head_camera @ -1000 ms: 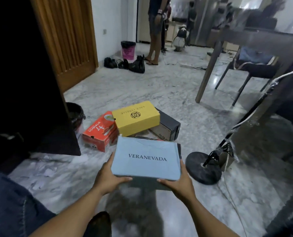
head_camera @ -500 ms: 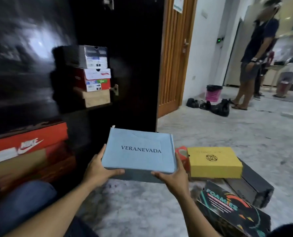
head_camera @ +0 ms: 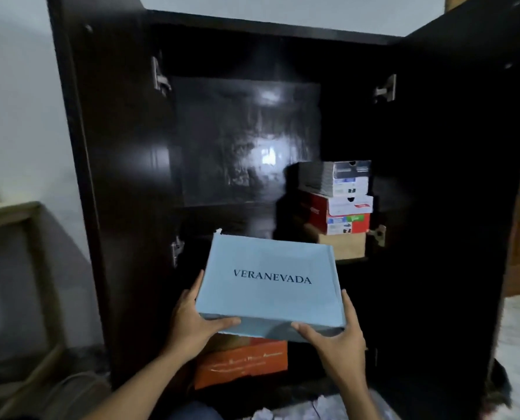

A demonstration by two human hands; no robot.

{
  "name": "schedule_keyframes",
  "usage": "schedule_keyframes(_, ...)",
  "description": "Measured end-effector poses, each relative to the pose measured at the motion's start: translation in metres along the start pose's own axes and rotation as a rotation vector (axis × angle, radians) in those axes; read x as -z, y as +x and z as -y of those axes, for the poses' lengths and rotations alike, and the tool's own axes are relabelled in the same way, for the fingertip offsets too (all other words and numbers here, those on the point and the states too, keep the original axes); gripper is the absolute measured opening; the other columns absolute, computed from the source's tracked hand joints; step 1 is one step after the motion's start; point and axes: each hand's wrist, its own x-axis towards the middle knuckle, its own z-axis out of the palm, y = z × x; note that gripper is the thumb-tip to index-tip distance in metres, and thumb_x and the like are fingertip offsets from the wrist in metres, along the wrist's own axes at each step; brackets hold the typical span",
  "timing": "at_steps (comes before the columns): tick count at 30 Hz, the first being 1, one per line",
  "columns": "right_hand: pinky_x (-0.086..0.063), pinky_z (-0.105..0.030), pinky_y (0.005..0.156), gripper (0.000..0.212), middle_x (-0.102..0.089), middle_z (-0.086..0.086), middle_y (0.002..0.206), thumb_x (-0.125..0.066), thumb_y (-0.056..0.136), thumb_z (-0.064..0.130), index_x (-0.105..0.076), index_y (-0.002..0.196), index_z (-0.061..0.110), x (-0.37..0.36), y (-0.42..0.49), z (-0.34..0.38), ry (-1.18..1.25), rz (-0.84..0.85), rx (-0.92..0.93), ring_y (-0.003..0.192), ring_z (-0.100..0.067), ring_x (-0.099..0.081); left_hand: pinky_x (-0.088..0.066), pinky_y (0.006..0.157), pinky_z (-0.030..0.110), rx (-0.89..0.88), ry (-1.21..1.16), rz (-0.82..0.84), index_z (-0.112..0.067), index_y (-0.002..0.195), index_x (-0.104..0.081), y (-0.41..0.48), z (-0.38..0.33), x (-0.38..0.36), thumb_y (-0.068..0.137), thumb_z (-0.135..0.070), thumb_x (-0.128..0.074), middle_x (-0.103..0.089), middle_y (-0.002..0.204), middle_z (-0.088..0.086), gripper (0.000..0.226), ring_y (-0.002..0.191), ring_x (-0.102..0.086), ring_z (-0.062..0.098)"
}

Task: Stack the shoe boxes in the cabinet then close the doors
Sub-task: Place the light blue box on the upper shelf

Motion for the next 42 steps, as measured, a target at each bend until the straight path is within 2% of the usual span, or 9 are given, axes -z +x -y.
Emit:
schedule_keyframes(9,-0.051,-0.025,0.084,0.107,-0.053,0.008,0.125,-0.096,0.056,0.037,-0.042,0.147,0.022,-0.05,0.103,-0.013,-0.034,0.141,0.043,0.112,-0.011,-0.055,-0.057,0.091,0.04,0.112,-0.231,-0.259,-0.027,0.135,-0.055,0.046,0.034,-0.042,0.046,-0.036,-0.098,-0.069,0.116,-0.007,0.099,0.106,-0.066,0.009)
schedule_keyframes(16,-0.045,-0.035,0.105,0.098,-0.038,0.0,0.154,-0.084,0.076,0.04,-0.025,0.154,0.027,-0.102,0.141,-0.026,-0.085,0.102,0.137,0.139,-0.018,-0.041,-0.036,0.108,0.037,0.138,-0.003,-0.561,-0.015,0.15,-0.034,0.08,0.033,-0.059,0.07,-0.024,-0.089,-0.043,0.143,0.009,0.098,0.133,-0.041,0.026)
schedule_keyframes(20,-0.042,-0.034,0.104,0.097,-0.025,0.004,0.16,-0.08,0.081,0.039,-0.02,0.156,0.032,-0.121,0.155,-0.032,-0.221,0.162,0.189,0.143,-0.019,-0.036,-0.045,0.102,0.036,0.064,0.03,-0.699,-0.015,0.133,-0.035,0.096,0.036,-0.067,0.076,-0.005,-0.082,-0.033,0.14,0.013,0.075,0.126,-0.049,0.032)
schedule_keyframes(22,-0.047,-0.04,0.101,0.102,-0.019,0.006,0.162,-0.079,0.083,0.041,-0.011,0.158,0.035,-0.127,0.163,-0.033,-0.305,0.204,0.196,0.142,-0.02,-0.036,-0.05,0.099,0.041,0.02,0.086,-0.682,-0.019,0.123,-0.036,0.102,0.042,-0.074,0.077,-0.007,-0.08,-0.027,0.146,0.011,0.064,0.126,-0.05,0.032)
schedule_keyframes(25,-0.047,-0.038,0.1,0.103,-0.016,0.006,0.163,-0.074,0.088,0.038,-0.001,0.16,0.034,-0.135,0.175,-0.038,-0.362,0.269,0.214,0.142,-0.022,-0.036,-0.045,0.087,0.026,0.061,0.143,-0.597,-0.013,0.129,-0.041,0.111,0.049,-0.082,0.081,-0.014,-0.078,-0.018,0.153,0.009,0.061,0.12,-0.052,0.029)
schedule_keyframes(28,-0.048,-0.038,0.095,0.098,-0.021,0.005,0.162,-0.07,0.09,0.036,-0.001,0.159,0.036,-0.143,0.193,-0.042,-0.469,0.333,0.226,0.138,-0.023,-0.042,-0.03,0.099,0.013,0.123,0.153,-0.482,-0.012,0.149,-0.031,0.129,0.06,-0.087,0.083,-0.021,-0.077,-0.008,0.158,0.006,0.081,0.138,-0.033,0.021)
schedule_keyframes(30,-0.05,-0.04,0.088,0.095,-0.025,0.004,0.161,-0.067,0.091,0.039,0.001,0.158,0.039,-0.149,0.205,-0.039,-0.616,0.362,0.208,0.133,-0.027,-0.049,-0.031,0.114,0.029,0.164,0.22,-0.422,-0.015,0.154,-0.022,0.143,0.069,-0.089,0.082,-0.03,-0.076,-0.003,0.159,0.0,0.092,0.146,-0.023,0.025)
schedule_keyframes(33,-0.049,-0.044,0.095,0.093,-0.033,-0.002,0.158,-0.065,0.09,0.039,-0.002,0.158,0.038,-0.161,0.226,-0.037,-0.649,0.416,0.186,0.131,-0.031,-0.05,-0.035,0.114,0.047,0.263,0.267,-0.382,-0.02,0.155,-0.016,0.164,0.072,-0.089,0.08,-0.043,-0.074,0.001,0.16,-0.008,0.098,0.145,-0.026,0.032)
schedule_keyframes(42,-0.032,-0.033,0.115,0.105,-0.029,-0.006,0.163,-0.078,0.085,0.031,-0.004,0.161,0.029,-0.2,0.269,-0.051,-0.507,0.586,0.115,0.145,-0.029,-0.036,-0.032,0.113,0.041,0.488,0.329,-0.2,-0.022,0.158,-0.011,0.219,0.086,-0.068,0.085,-0.047,-0.067,0.002,0.164,0.002,0.096,0.144,-0.03,0.031)
